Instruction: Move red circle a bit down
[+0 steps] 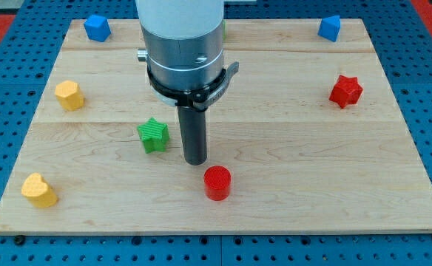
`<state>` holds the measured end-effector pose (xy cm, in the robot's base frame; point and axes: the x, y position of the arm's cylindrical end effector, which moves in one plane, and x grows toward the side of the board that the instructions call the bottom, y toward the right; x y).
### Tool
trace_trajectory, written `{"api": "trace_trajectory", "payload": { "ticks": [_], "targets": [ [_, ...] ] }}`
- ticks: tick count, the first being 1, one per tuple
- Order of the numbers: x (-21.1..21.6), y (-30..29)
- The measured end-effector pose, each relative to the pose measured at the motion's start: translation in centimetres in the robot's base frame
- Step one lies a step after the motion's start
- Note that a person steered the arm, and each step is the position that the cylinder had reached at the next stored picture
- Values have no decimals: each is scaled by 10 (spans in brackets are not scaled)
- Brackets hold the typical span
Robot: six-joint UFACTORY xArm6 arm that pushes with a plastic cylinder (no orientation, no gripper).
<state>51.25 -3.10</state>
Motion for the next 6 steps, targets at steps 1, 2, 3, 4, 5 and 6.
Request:
{"api": "trace_trajectory", "payload": {
  "ticks": [1, 2, 3, 4, 5, 6],
  "targets": [
    [0, 15],
    [0, 27],
    [4, 28],
    [19, 29],
    [29, 29],
    [31, 29]
  ]
}}
